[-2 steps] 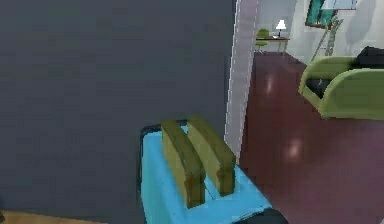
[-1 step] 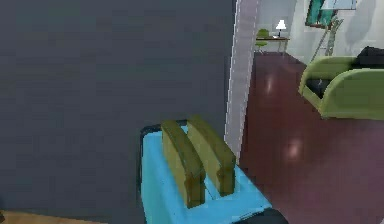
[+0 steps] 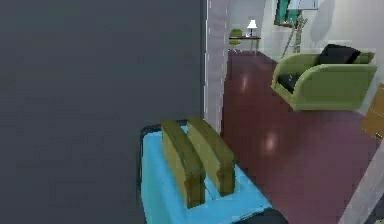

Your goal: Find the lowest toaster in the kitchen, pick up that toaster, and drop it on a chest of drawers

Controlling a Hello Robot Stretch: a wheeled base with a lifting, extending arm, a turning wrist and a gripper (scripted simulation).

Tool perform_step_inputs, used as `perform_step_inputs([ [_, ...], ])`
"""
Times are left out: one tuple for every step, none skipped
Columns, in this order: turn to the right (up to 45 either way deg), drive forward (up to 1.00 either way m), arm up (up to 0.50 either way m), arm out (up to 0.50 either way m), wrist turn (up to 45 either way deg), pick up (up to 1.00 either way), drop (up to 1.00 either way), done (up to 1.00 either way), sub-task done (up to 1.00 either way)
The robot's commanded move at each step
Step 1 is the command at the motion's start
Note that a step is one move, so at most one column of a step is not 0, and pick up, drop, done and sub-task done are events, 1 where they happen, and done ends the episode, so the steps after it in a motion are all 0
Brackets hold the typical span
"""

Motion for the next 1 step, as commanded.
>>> perform_step_inputs([
  [0.0,0.10,0.00,0.00,0.0,0.00,0.00,0.00,0.00],
])
